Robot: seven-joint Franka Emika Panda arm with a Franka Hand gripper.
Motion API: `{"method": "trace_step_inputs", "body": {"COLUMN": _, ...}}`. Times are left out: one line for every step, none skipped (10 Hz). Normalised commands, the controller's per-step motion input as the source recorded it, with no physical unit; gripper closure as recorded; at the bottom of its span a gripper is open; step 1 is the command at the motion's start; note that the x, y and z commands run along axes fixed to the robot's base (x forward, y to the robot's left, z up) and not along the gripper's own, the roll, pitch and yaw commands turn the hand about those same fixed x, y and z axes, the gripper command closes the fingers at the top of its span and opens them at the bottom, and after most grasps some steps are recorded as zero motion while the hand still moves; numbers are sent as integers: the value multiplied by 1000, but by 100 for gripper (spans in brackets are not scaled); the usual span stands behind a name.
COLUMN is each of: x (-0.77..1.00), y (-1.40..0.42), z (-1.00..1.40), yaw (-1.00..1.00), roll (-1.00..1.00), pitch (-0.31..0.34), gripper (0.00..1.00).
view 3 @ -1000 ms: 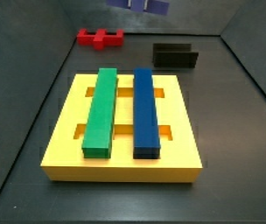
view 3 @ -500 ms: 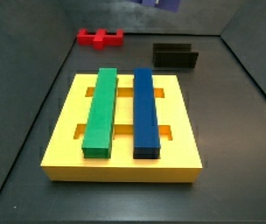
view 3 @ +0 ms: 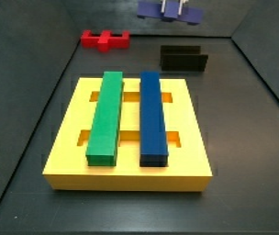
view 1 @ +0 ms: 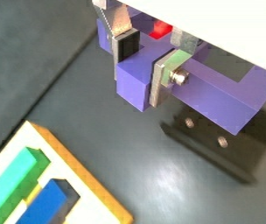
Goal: Pick up the purple object. Move up. Place the purple object on the fixture. Regrasp the purple object. Move to above the board. Insert the purple object.
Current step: Place the purple object on the fixture.
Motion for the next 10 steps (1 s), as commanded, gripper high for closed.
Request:
{"method": "trace_step_inputs", "body": {"x": 923, "y": 0, "z": -414, "yaw": -46, "roll": -634, "pitch": -197, "gripper": 100}}
{"method": "trace_step_inputs", "body": {"x": 966, "y": 0, "z": -349, "yaw": 0, "roll": -546, "pitch": -197, "gripper": 100}}
{"method": "trace_step_inputs", "body": {"x": 1000, "y": 0, "z": -306, "yaw": 0, "roll": -477, "pitch": -180, "gripper": 100}}
{"method": "trace_step_inputs", "body": {"x": 1000, "y": 0, "z": -294, "yaw": -26, "roll": -360, "pitch": 0, "gripper": 100}}
{"method": "trace_step_inputs", "body": {"x": 757, "y": 0, "z": -354, "yaw": -31, "roll": -226, "pitch": -60, "gripper": 100}}
{"method": "trace_step_inputs", "body": {"x": 414, "y": 0, "z": -443, "yaw": 0, "roll": -146, "pitch": -200, "gripper": 100}}
{"method": "trace_step_inputs", "body": {"x": 231, "y": 0, "z": -437, "yaw": 29, "roll": -126, "pitch": -220, "gripper": 100}}
{"method": "trace_step_inputs", "body": {"x": 74, "y": 0, "z": -391, "yaw": 103, "roll": -277, "pitch": -237, "gripper": 100}}
{"method": "trace_step_inputs", "body": {"x": 60, "y": 0, "z": -337, "yaw": 83, "roll": -251, "pitch": -206, "gripper": 100}}
{"method": "trace_step_inputs", "body": {"x": 91, "y": 0, "z": -317, "yaw": 106, "roll": -191, "pitch": -166, "gripper": 100}}
